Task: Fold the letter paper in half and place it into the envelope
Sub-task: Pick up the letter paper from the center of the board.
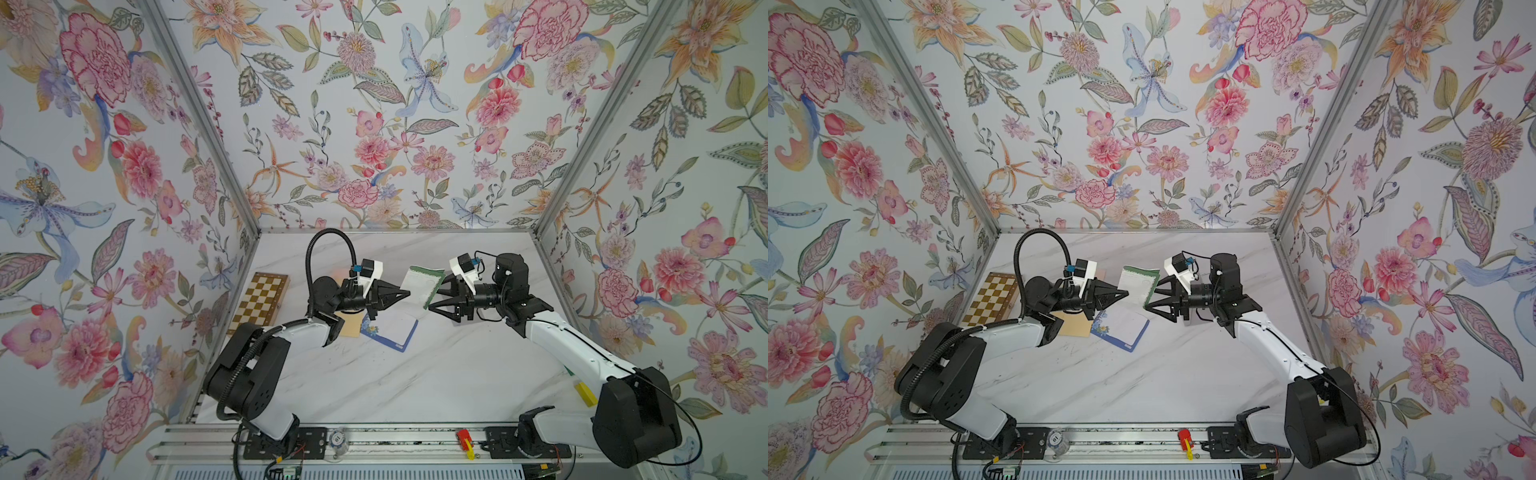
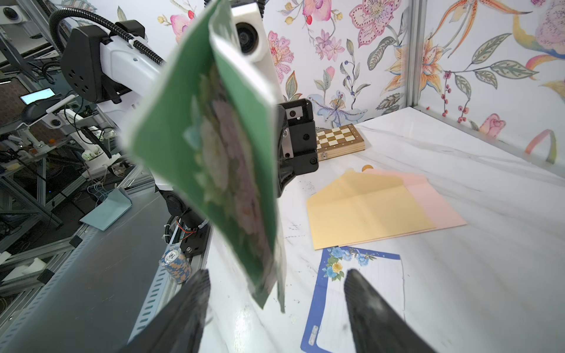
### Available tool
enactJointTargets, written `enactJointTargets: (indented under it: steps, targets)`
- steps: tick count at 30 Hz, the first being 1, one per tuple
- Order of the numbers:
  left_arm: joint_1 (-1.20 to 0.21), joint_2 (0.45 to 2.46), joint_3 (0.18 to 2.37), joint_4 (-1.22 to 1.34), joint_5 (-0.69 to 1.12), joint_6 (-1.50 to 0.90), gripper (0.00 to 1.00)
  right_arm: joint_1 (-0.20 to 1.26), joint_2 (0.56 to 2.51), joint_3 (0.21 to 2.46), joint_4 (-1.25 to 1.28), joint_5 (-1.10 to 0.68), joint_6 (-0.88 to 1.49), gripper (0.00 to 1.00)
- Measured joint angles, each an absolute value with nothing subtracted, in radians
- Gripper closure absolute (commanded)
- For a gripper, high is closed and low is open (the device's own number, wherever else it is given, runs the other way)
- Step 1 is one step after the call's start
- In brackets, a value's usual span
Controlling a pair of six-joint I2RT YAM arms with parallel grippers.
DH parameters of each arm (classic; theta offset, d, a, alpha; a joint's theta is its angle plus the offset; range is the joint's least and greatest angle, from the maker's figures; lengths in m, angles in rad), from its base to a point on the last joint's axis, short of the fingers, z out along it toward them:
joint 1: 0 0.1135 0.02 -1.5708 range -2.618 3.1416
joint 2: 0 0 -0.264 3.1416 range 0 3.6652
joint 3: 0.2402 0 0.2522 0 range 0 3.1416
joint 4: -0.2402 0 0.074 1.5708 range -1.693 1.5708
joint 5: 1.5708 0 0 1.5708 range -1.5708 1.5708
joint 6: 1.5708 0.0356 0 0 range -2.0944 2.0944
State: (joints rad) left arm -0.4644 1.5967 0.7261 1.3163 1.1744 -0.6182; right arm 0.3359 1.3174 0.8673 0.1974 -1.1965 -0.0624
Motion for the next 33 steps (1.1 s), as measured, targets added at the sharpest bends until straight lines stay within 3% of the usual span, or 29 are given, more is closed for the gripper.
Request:
enactJointTargets:
  steps: [3,13,17,20,24,26,28,33]
  targets:
    - [-0.465,1.597,0.726,1.330,1.175,-0.624,1.00,0.343,1.324,0.867,0.241,-1.188,-0.044,0.31]
    - [-0.464,1.597,0.717,1.342,1.175,-0.637,1.00,0.352,1.345,0.867,0.345,-1.170,0.017,0.55]
    - [-0.465,1.597,0.713,1.348,1.174,-0.638,1.00,0.354,1.345,0.867,0.373,-1.171,0.030,0.73]
    - [-0.465,1.597,0.713,1.348,1.174,-0.637,1.00,0.354,1.346,0.868,0.384,-1.172,0.037,0.96]
    - [-0.464,1.597,0.713,1.348,1.171,-0.637,1.00,0.354,1.347,0.870,0.379,-1.187,0.047,1.00]
    - [-0.464,1.597,0.713,1.347,1.171,-0.636,0.90,0.354,1.347,0.870,0.378,-1.190,0.047,1.00]
    - [-0.463,1.592,0.710,1.334,1.163,-0.625,0.66,0.354,1.347,0.869,0.370,-1.188,0.043,1.00]
    - [-0.456,1.503,0.696,1.131,1.084,-0.507,0.60,0.356,1.332,0.869,0.316,-1.108,-0.002,1.00]
